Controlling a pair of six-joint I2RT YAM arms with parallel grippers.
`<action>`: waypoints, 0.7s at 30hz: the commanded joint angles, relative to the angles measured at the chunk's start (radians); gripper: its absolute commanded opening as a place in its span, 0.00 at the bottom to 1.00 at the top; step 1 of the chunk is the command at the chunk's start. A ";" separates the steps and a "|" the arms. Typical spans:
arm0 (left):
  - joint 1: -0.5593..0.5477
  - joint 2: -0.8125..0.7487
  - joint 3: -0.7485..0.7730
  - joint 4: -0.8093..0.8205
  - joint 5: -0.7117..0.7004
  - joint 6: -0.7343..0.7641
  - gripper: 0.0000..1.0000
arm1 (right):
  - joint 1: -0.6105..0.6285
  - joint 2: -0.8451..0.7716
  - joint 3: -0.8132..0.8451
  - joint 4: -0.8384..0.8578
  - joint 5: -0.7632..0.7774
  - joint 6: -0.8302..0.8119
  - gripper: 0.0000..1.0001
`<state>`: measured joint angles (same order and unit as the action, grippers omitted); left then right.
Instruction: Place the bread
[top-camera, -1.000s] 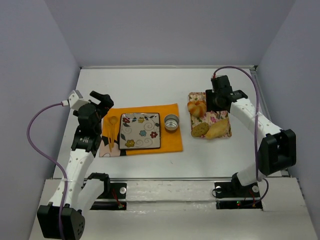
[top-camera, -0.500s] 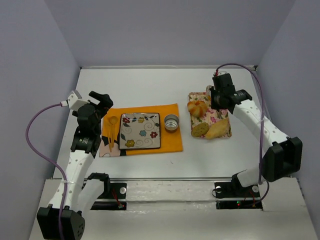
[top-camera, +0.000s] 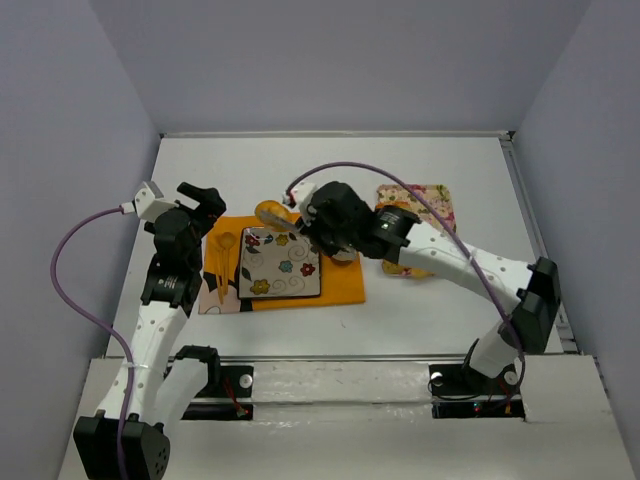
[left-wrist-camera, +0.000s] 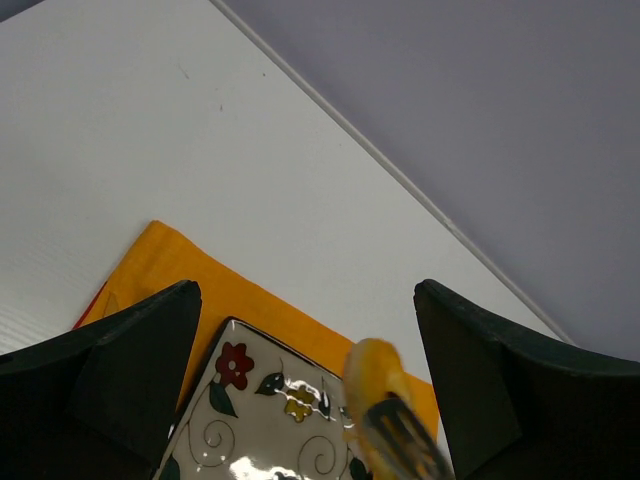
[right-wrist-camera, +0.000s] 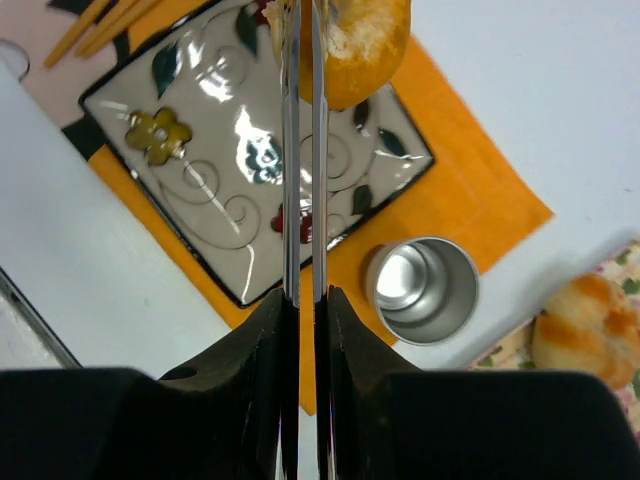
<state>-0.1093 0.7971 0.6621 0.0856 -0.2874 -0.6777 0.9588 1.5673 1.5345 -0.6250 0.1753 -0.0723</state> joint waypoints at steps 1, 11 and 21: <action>0.008 -0.025 -0.015 0.040 -0.010 0.003 0.99 | 0.096 0.115 0.094 -0.044 -0.036 -0.119 0.08; 0.008 -0.029 -0.016 0.042 -0.002 0.004 0.99 | 0.133 0.220 0.128 -0.163 0.024 -0.100 0.53; 0.008 -0.036 -0.019 0.042 -0.001 0.000 0.99 | 0.133 0.155 0.116 -0.128 -0.073 -0.103 0.70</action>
<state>-0.1093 0.7876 0.6605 0.0856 -0.2798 -0.6781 1.0821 1.7977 1.6100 -0.7818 0.1360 -0.1654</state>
